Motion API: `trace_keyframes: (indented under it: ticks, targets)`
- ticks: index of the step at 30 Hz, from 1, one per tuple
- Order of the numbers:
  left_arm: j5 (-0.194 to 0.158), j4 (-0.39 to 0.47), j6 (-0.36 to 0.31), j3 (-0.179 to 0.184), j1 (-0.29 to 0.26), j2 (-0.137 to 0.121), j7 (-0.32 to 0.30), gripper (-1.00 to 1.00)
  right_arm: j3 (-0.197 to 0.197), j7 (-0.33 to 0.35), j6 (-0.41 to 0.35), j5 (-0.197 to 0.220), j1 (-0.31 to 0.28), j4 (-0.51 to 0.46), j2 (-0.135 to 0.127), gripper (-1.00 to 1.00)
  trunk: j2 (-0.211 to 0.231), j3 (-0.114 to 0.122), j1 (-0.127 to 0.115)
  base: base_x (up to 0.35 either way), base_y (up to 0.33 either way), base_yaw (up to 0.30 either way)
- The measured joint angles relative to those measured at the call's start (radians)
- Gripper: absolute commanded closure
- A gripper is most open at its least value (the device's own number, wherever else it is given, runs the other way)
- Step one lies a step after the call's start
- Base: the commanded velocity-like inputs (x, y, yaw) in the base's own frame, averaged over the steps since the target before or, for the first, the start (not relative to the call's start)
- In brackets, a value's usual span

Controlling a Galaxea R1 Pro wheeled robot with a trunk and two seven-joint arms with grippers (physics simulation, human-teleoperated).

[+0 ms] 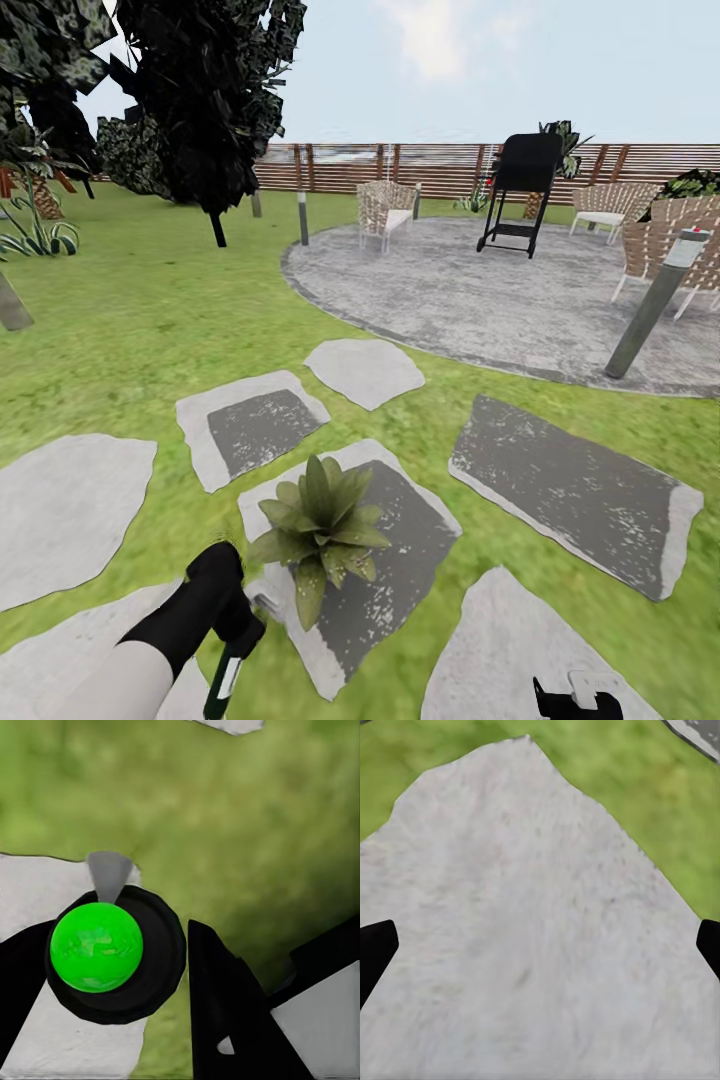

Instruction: Pick up the pesticide atomizer in the garden and spray insectifuge to fully cover both potted plants in the garden.

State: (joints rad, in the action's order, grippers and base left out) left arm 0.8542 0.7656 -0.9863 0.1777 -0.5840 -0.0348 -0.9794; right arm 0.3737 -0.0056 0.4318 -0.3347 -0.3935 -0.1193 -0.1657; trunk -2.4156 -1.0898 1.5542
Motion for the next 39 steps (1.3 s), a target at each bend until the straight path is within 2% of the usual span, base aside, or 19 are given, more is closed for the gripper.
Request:
trace_keyframes:
  ticks: [4, 8, 9, 13, 16, 19, 22, 25, 34, 39]
  targets:
    - [-0.006, 0.0, 0.003, -0.001, 0.021, 0.001, 0.033, 1.0, 0.0, 0.0, 0.0, 0.0, 0.0, 0.0, 0.0, -1.0, 0.0, 0.0, 0.0, 0.0, 0.0, 0.0]
    - [-0.009, 0.011, 0.004, -0.01, 0.023, 0.01, 0.041, 1.0, 0.0, 0.0, 0.0, 0.0, 0.0, 0.0, 0.0, -1.0, 0.0, 0.0, 0.0, -0.043, 0.0, 0.0]
    - [-0.008, 0.012, 0.004, -0.019, 0.023, 0.011, 0.041, 1.0, 0.0, 0.0, 0.0, 0.0, 0.0, 0.0, 0.0, -1.0, 0.0, 0.0, 0.0, -0.184, 0.0, 0.0]
    - [-0.007, 0.016, 0.011, -0.094, 0.023, 0.013, 0.049, 1.0, 0.0, 0.0, 0.0, 0.0, 0.0, 0.0, 0.0, -1.0, 0.0, 0.0, 0.0, -0.261, 0.0, 0.0]
    - [-0.009, 0.02, 0.013, -0.123, 0.023, 0.015, 0.083, 1.0, 0.0, 0.0, 0.0, 0.0, 0.0, 0.0, 0.0, -1.0, 0.0, 0.0, 0.0, -0.119, 0.0, 0.0]
    - [-0.012, 0.016, 0.013, -0.126, 0.024, 0.018, 0.091, 1.0, 0.0, 0.0, 0.0, 0.0, 0.0, 0.0, 0.0, -1.0, 0.0, 0.0, 0.0, -0.026, 0.0, 0.0]
    - [-0.016, 0.014, 0.016, -0.124, 0.024, 0.041, 0.095, 1.0, 0.0, 0.0, 0.0, 0.001, 0.0, 0.0, 0.0, -1.0, 0.0, 0.0, 0.0, -0.004, 0.0, 0.0]
    - [-0.011, 0.008, 0.055, -0.124, 0.024, 0.049, 0.101, 1.0, 0.001, 0.0, 0.0, 0.001, 0.0, 0.0, 0.0, -1.0, 0.0, 0.0, 0.0, -0.001, 0.0, -0.072]
    - [-0.005, 0.011, 0.077, -0.125, 0.05, 0.037, 0.103, 1.0, 0.001, 0.0, 0.0, 0.002, 0.0, 0.0, 0.0, -1.0, 0.0, 0.0, 0.0, -0.022, 0.0, -0.231]
    - [-0.008, 0.012, 0.077, -0.124, 0.053, 0.037, 0.139, 1.0, 0.001, 0.0, 0.0, 0.002, 0.0, 0.0, 0.0, -1.0, 0.0, 0.0, 0.001, -0.277, 0.069, -0.02]
